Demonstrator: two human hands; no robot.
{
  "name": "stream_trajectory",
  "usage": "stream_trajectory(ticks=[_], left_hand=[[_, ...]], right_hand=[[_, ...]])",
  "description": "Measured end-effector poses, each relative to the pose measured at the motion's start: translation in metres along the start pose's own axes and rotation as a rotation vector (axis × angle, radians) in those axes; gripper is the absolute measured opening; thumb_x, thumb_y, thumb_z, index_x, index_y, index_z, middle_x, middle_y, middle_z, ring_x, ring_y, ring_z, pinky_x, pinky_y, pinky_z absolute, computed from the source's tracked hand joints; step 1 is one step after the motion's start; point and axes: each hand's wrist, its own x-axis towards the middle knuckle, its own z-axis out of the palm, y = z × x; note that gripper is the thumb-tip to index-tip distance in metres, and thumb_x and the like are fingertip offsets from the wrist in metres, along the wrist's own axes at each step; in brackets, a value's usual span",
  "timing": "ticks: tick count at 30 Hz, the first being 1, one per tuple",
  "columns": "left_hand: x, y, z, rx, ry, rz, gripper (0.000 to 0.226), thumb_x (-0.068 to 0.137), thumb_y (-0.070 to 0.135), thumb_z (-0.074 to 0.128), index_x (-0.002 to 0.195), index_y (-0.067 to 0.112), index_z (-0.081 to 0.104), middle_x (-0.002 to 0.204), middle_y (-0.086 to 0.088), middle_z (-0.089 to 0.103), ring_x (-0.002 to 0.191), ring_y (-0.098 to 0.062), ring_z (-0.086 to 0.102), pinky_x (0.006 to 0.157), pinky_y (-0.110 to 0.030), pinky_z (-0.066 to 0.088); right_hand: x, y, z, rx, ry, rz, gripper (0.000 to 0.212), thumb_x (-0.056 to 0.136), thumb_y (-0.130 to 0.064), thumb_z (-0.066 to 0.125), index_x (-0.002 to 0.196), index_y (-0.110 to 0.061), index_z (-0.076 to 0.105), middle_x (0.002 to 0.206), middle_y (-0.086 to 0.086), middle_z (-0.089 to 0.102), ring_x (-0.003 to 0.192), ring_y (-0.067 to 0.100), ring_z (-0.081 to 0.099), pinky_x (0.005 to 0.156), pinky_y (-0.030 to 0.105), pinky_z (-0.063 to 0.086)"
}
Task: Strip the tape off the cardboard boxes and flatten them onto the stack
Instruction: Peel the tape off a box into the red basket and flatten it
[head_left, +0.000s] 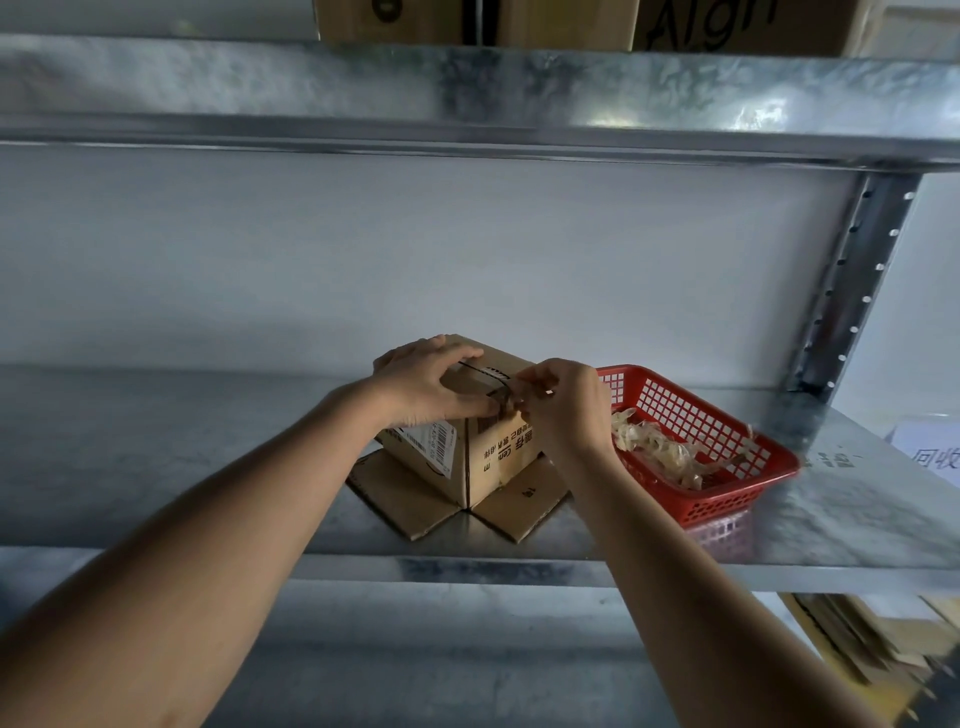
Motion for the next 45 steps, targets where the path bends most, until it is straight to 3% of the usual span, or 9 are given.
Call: stream_trajectory(ticks=[2,9,18,23,29,33,36,39,45], left_hand=[[-0.002,0.001,-0.001,-0.001,0.002,0.004,0.101,0.062,0.097,0.058,0.151,0.057,0.033,0.17,0.011,0.016,0.158,-0.019,0.006,0.125,-0.05,0.012],[0.0,0.003,-0.002,0.003,-0.02,-0.002,0.097,0.067,0.094,0.058,0.152,0.056,0.032,0.17,0.012,0.016,0.158,-0.02,0.006,0.125,-0.052,0.012],[0.006,0.0,0.0,-0.012,-0.001,-0.017,0.099,0.055,0.097,0.049,0.145,0.059,0.037,0.165,0.016,0.027,0.156,-0.021,0.015,0.124,-0.052,0.016],[0.008,-0.004,0.003,-0.025,0.03,-0.025,0.091,0.059,0.093,0.048,0.144,0.06,0.039,0.162,0.017,0.032,0.154,-0.021,0.02,0.124,-0.052,0.018],[0.008,0.003,0.004,-0.017,0.055,-0.059,0.096,0.061,0.093,0.045,0.149,0.056,0.037,0.162,0.014,0.031,0.155,-0.02,0.018,0.124,-0.047,0.014],[0.011,0.004,0.004,0.029,0.037,-0.044,0.106,0.06,0.105,0.037,0.153,0.052,0.034,0.164,0.011,0.029,0.156,-0.023,0.017,0.124,-0.053,0.014],[0.005,0.007,0.001,0.051,-0.012,-0.032,0.104,0.068,0.102,0.033,0.158,0.05,0.026,0.17,0.009,0.015,0.158,-0.028,0.008,0.124,-0.059,0.012],[0.002,0.009,0.002,0.077,-0.001,-0.043,0.089,0.081,0.093,0.036,0.158,0.051,0.024,0.171,0.009,0.012,0.158,-0.027,0.005,0.124,-0.055,0.01],[-0.001,0.009,0.002,0.1,-0.001,-0.051,0.083,0.084,0.09,0.038,0.157,0.054,0.023,0.172,0.008,0.008,0.159,-0.025,0.002,0.124,-0.052,0.006]], right_hand=[[-0.001,0.003,0.001,0.003,0.039,0.002,0.025,0.091,-0.009,0.075,0.08,-0.031,0.072,0.077,-0.014,0.071,0.075,0.009,0.069,0.07,0.04,0.061],[-0.009,0.004,0.012,-0.193,0.11,-0.125,0.029,0.09,0.007,0.062,0.1,-0.016,0.076,0.092,-0.003,0.074,0.083,0.014,0.065,0.069,0.036,0.056],[-0.01,-0.005,0.017,-0.334,-0.027,-0.206,0.036,0.085,0.018,0.041,0.104,-0.008,0.056,0.102,0.005,0.051,0.082,0.023,0.05,0.066,0.034,0.04],[-0.012,-0.008,0.027,-0.414,-0.078,-0.138,0.04,0.082,0.013,0.052,0.116,-0.008,0.048,0.115,0.009,0.046,0.099,0.024,0.047,0.09,0.039,0.047],[-0.015,-0.017,0.027,-0.419,-0.115,-0.159,0.041,0.082,0.011,0.052,0.117,-0.008,0.046,0.114,0.008,0.043,0.099,0.024,0.045,0.083,0.035,0.043],[-0.011,-0.008,0.018,-0.091,0.02,0.008,0.029,0.092,0.009,0.042,0.107,-0.014,0.049,0.098,0.001,0.056,0.086,0.018,0.053,0.066,0.031,0.043],[-0.011,0.005,0.018,0.074,0.121,0.127,0.019,0.1,-0.009,0.06,0.112,-0.022,0.066,0.103,-0.008,0.07,0.091,0.007,0.064,0.077,0.03,0.057],[-0.021,0.009,0.028,0.136,0.154,0.141,0.024,0.097,-0.015,0.07,0.116,-0.027,0.076,0.104,-0.01,0.074,0.089,0.002,0.066,0.07,0.018,0.052],[-0.029,0.009,0.037,0.218,0.292,0.19,0.017,0.091,-0.02,0.077,0.105,-0.029,0.082,0.097,-0.012,0.077,0.087,0.005,0.069,0.084,0.033,0.059]])
